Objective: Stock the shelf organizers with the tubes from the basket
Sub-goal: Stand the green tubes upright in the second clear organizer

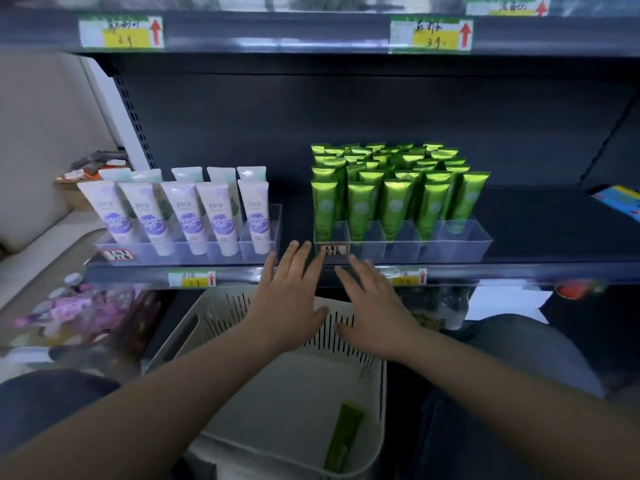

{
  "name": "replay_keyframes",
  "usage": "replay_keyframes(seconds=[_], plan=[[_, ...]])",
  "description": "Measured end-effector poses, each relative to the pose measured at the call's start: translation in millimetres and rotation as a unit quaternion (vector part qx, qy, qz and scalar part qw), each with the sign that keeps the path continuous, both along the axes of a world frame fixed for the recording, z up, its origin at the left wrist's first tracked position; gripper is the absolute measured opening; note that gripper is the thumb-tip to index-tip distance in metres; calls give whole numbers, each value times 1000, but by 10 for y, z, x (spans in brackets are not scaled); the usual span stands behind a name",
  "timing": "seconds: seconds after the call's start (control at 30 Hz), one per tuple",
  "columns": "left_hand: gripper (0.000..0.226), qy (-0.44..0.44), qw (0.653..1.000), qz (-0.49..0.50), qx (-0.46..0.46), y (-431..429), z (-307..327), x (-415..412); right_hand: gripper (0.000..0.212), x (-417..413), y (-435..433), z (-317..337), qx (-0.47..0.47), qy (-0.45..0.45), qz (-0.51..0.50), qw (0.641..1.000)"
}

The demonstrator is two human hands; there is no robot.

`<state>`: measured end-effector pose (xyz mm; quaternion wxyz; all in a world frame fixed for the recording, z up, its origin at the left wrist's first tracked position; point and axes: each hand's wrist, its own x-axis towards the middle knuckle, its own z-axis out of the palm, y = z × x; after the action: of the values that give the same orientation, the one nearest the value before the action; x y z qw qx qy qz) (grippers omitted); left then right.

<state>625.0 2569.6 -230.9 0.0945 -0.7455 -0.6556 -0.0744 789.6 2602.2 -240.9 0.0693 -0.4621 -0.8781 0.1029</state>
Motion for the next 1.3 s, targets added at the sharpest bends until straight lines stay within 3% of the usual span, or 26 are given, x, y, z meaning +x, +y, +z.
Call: replay_keyframes(seconds=[0.4,0.7,0.83,0.97,1.1,1.3], plan=[[82,-64,991,28,-110,-267,-850,-27,91,-183,-146,-717,-130,-29,5,991],[81,-124,968,50,-212,-218,-1325,-114,97,-230,32,-1108,-214,-118,19,969],[78,-168,932,72,-315,-116,-1492,-109,82,-307,112,-1254,-259,-112,30,959],[69,-228,870,91,-428,2,-1667,-84,56,-357,185,-1439,-300,-203,16,932],[59,-244,832,88,-490,102,-1844,-42,31,-399,239,-1603,-336,-278,-4,900],[46,-268,778,92,-561,217,-2047,36,28,-481,280,-1842,-399,-366,-28,840]])
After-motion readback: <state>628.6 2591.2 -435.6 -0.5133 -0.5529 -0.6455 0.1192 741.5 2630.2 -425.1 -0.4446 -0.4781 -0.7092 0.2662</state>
